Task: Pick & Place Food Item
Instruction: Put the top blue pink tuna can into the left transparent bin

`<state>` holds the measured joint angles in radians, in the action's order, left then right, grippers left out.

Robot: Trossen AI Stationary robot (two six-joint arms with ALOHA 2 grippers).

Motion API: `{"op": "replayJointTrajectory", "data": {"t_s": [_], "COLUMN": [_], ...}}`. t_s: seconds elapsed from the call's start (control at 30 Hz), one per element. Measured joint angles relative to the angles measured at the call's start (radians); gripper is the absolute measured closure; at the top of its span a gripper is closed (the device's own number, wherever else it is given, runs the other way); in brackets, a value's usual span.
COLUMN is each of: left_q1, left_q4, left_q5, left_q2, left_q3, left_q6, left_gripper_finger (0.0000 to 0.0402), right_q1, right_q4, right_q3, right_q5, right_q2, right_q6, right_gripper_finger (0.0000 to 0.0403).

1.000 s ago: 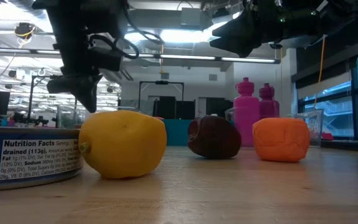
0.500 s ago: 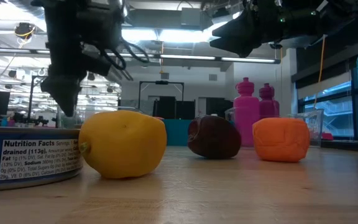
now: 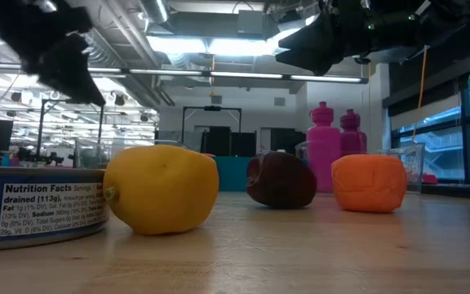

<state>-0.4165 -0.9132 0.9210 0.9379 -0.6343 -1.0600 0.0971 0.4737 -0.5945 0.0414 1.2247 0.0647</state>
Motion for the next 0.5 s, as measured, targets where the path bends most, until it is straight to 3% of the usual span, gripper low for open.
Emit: {"op": "replayJointTrajectory", "data": {"t_s": [0.3, 0.5], "left_q1": [-0.115, -0.121], "left_q4": [0.484, 0.551], "left_q5": [0.172, 0.287], "left_q2": [-0.048, -0.048], "left_q3": [0.329, 0.411], "left_q6": [-0.013, -0.032], "left_gripper_finger": [0.0103, 0.0105], "right_q1": [0.0, 0.0], "right_q4": [0.001, 0.001], "right_q3": [0.0, 0.0], "right_q5": [-0.01, -0.053], "right_q2": [0.0, 0.0], "right_q6": [-0.027, -0.037], "right_gripper_finger": [0.0115, 0.0115]}}
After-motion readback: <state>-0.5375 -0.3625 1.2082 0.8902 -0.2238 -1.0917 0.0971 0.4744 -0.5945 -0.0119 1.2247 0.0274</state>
